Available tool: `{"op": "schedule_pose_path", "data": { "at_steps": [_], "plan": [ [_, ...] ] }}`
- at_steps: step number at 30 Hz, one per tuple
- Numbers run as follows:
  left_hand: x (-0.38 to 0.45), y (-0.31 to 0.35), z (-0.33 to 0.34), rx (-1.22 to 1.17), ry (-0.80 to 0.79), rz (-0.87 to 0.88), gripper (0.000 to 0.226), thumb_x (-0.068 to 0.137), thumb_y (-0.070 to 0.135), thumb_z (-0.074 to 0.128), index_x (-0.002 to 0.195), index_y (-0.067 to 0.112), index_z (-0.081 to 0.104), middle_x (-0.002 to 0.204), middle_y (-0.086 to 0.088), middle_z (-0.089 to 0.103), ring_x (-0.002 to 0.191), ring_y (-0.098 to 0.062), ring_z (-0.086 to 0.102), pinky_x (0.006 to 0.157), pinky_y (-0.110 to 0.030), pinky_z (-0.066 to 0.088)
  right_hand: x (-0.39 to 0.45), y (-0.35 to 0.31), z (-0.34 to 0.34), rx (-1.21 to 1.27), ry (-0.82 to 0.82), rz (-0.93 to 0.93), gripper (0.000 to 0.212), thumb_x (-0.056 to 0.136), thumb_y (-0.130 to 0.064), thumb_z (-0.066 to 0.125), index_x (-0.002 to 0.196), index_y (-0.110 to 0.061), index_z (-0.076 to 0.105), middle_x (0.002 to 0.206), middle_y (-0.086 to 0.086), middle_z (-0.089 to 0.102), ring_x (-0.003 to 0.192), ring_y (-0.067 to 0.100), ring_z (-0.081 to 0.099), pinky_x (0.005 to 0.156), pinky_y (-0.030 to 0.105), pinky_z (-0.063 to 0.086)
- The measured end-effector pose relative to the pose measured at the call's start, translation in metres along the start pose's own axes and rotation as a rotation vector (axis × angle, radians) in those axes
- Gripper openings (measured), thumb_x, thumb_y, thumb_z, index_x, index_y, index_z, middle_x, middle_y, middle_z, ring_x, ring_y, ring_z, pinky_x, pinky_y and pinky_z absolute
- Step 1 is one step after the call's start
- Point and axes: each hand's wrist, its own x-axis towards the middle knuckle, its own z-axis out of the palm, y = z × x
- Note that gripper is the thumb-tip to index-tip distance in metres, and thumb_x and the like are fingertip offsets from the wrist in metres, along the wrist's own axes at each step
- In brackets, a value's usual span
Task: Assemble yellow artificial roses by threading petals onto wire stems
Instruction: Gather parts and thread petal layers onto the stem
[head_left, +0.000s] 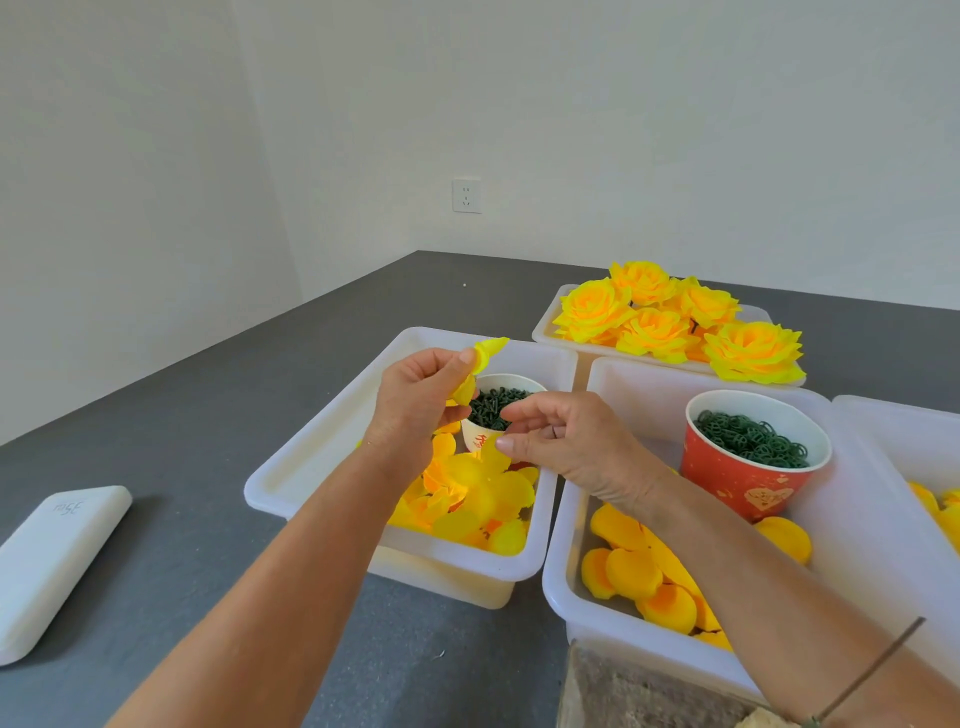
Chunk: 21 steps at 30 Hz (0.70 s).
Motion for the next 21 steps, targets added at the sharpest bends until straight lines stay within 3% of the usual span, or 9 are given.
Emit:
{"op": "schedule_pose_path", "data": {
  "at_steps": [3, 5, 7, 11, 14, 17, 21],
  "plan": [
    [-0.003, 0.001, 0.001, 0.075, -0.033, 0.033, 0.019, 0.090, 0.026, 0.060, 0.083, 0.009, 0.065, 0.075, -0.005, 0.064, 0.068, -0.013, 0.060, 0.056, -0.024, 0.050, 0.000, 0.000, -0.003, 0.104, 0.027, 0.034, 0.027, 0.078, -0.025, 0.074, 0.104, -0.017, 0.068, 0.086, -0.007, 0.070, 0.077, 0.003, 0.067, 0.067, 0.016, 0.054],
    [-0.005, 0.000, 0.001, 0.177, -0.062, 0.108, 0.021, 0.091, 0.024, 0.059, 0.083, 0.006, 0.066, 0.063, 0.003, 0.062, 0.049, -0.007, 0.053, 0.042, -0.018, 0.043, 0.000, -0.001, -0.006, 0.171, 0.045, 0.052, 0.018, 0.080, -0.025, 0.072, 0.097, -0.018, 0.069, 0.068, -0.010, 0.069, 0.059, -0.001, 0.061, 0.056, 0.013, 0.048],
    [-0.007, -0.001, 0.003, 0.255, -0.096, 0.143, 0.020, 0.090, 0.021, 0.060, 0.082, 0.003, 0.067, 0.056, 0.007, 0.061, 0.040, -0.008, 0.049, 0.036, -0.016, 0.037, 0.001, 0.000, -0.010, 0.236, 0.059, 0.061, 0.010, 0.082, -0.024, 0.070, 0.090, -0.019, 0.071, 0.059, -0.009, 0.066, 0.053, 0.000, 0.056, 0.052, 0.014, 0.045],
    [-0.008, -0.001, 0.005, 0.216, -0.162, 0.097, 0.018, 0.085, 0.020, 0.066, 0.080, 0.004, 0.070, 0.073, -0.007, 0.068, 0.065, -0.019, 0.064, 0.053, -0.021, 0.050, 0.000, 0.000, -0.016, 0.350, 0.085, 0.099, 0.011, 0.083, -0.026, 0.068, 0.088, -0.017, 0.072, 0.068, -0.005, 0.070, 0.058, 0.005, 0.057, 0.055, 0.019, 0.045],
    [-0.007, -0.004, 0.007, 0.298, -0.105, 0.020, 0.032, 0.084, 0.037, 0.065, 0.069, 0.009, 0.070, 0.071, -0.007, 0.065, 0.064, -0.018, 0.058, 0.053, -0.023, 0.046, 0.000, 0.001, -0.022, 0.401, 0.125, 0.139, 0.012, 0.084, -0.025, 0.067, 0.089, -0.016, 0.072, 0.080, 0.001, 0.073, 0.061, 0.007, 0.059, 0.059, 0.023, 0.046],
    [-0.004, -0.008, 0.008, 0.381, -0.067, -0.068, 0.033, 0.085, 0.038, 0.064, 0.067, 0.012, 0.072, 0.067, -0.002, 0.067, 0.066, -0.016, 0.057, 0.058, -0.023, 0.043, -0.001, 0.001, -0.027, 0.453, 0.146, 0.173, 0.013, 0.085, -0.024, 0.066, 0.090, -0.014, 0.072, 0.086, 0.004, 0.074, 0.064, 0.008, 0.059, 0.058, 0.022, 0.046],
    [-0.004, -0.015, 0.006, 0.626, -0.243, -0.077, 0.034, 0.083, 0.039, 0.066, 0.069, 0.010, 0.074, 0.070, -0.006, 0.071, 0.072, -0.013, 0.063, 0.071, -0.027, 0.048, -0.005, -0.003, -0.036, 0.509, 0.156, 0.214, 0.012, 0.087, -0.021, 0.062, 0.091, -0.013, 0.071, 0.086, 0.004, 0.073, 0.063, 0.007, 0.058, 0.053, 0.018, 0.045]
  ]
}}
